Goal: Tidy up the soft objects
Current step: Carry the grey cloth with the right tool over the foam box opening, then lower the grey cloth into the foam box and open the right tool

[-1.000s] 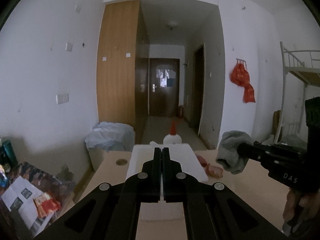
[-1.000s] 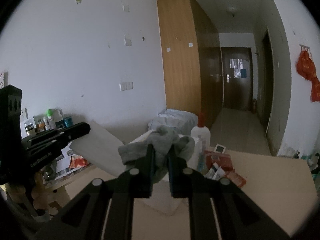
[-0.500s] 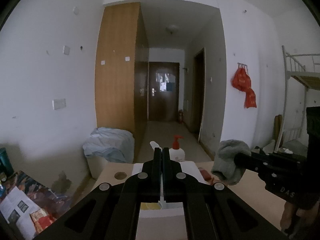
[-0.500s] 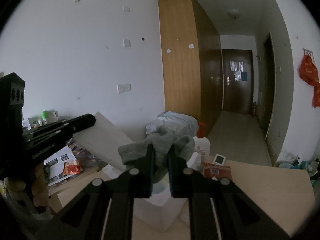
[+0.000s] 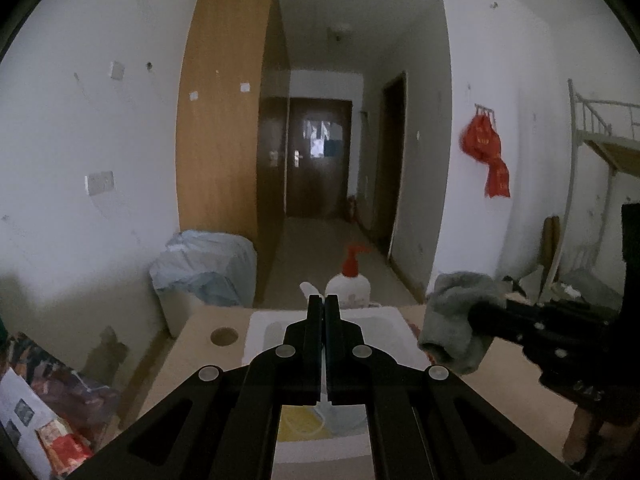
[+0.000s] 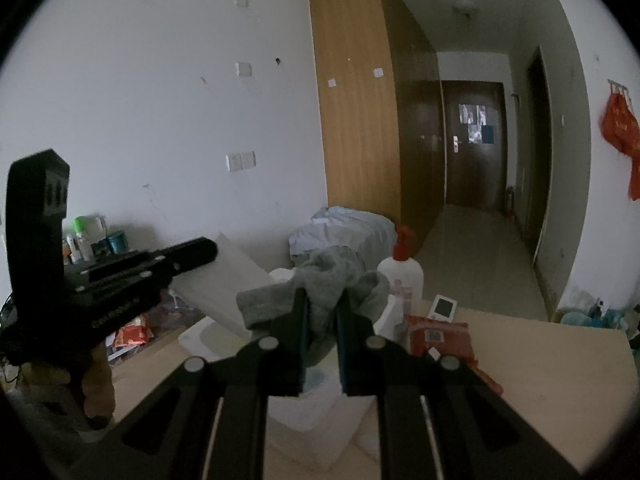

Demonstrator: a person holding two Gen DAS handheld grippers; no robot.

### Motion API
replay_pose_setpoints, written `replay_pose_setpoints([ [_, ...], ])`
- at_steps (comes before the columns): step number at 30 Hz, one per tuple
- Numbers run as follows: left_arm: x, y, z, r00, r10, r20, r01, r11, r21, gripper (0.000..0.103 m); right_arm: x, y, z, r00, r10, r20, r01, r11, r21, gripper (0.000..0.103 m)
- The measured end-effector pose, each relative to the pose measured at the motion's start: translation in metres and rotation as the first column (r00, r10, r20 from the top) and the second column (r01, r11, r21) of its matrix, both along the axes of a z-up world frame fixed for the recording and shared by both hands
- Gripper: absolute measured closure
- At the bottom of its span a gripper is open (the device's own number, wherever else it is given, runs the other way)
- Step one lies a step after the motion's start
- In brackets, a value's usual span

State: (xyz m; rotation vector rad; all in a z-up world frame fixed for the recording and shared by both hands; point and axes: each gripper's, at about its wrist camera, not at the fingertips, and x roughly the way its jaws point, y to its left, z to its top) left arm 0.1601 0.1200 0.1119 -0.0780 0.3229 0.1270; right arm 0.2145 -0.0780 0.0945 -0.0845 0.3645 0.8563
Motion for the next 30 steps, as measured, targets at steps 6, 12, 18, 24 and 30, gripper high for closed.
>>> replay_pose_setpoints([
  [6,0.015,0.001,-0.015,0.999,0.006,-0.049,-0.006,1.000,0.014,0.100,0.008,0.006,-0.003,1.000,-0.008,-0.019,0.008,1.000,-0.016,0.088],
  [12,0.022,0.005,-0.025,0.997,0.006,-0.081,-0.004,1.000,0.015,0.020,0.011,0.007,-0.002,1.000,-0.016,-0.023,0.016,1.000,-0.019,0.088],
  [18,0.015,0.017,-0.026,0.997,0.046,-0.054,-0.046,0.999,-0.001,0.019,0.012,0.010,-0.005,1.000,-0.014,-0.027,0.013,0.999,-0.030,0.088],
  [24,0.011,0.024,-0.028,0.996,0.071,-0.059,-0.072,0.997,-0.009,0.016,0.013,0.015,-0.007,0.999,-0.005,-0.036,0.004,0.999,-0.036,0.088],
  [30,-0.001,0.030,-0.024,0.994,0.100,-0.039,-0.100,0.995,-0.007,0.007,0.015,0.022,-0.009,0.999,0.016,-0.045,-0.017,0.999,-0.037,0.088],
])
